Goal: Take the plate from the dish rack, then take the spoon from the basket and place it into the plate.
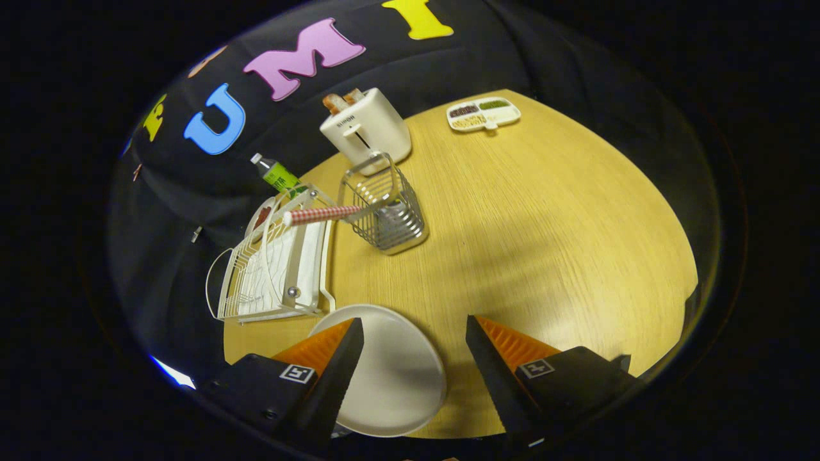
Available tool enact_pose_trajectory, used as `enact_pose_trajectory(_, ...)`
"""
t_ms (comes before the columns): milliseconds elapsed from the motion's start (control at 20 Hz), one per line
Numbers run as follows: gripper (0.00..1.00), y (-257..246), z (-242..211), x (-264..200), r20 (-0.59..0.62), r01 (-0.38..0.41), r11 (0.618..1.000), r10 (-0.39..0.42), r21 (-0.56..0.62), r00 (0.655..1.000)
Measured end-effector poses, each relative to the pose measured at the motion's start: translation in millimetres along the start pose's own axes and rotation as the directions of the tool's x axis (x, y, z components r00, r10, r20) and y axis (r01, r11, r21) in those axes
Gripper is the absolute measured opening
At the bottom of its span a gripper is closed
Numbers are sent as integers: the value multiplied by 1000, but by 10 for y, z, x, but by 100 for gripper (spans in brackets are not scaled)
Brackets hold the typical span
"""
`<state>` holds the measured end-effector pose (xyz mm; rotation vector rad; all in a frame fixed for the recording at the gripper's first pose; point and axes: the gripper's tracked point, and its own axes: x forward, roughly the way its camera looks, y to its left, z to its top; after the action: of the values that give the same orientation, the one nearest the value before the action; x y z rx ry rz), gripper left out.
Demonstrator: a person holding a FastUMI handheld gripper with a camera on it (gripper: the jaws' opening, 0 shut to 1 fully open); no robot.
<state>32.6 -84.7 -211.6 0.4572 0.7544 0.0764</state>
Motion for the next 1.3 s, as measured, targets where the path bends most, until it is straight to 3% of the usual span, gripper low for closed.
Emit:
enact_pose_trajectory(250,99,425,538,-147,212,-28,975,76,-221,974)
enact_pose_trajectory(650,98,1068,913,7,301,-61,892,215,-448,929)
enact_pose_trajectory(1150,99,897,1055,813,361,60,859,149,-508,921)
enact_pose_trajectory(1300,87,846,1009,988,359,79,855,130,-513,924)
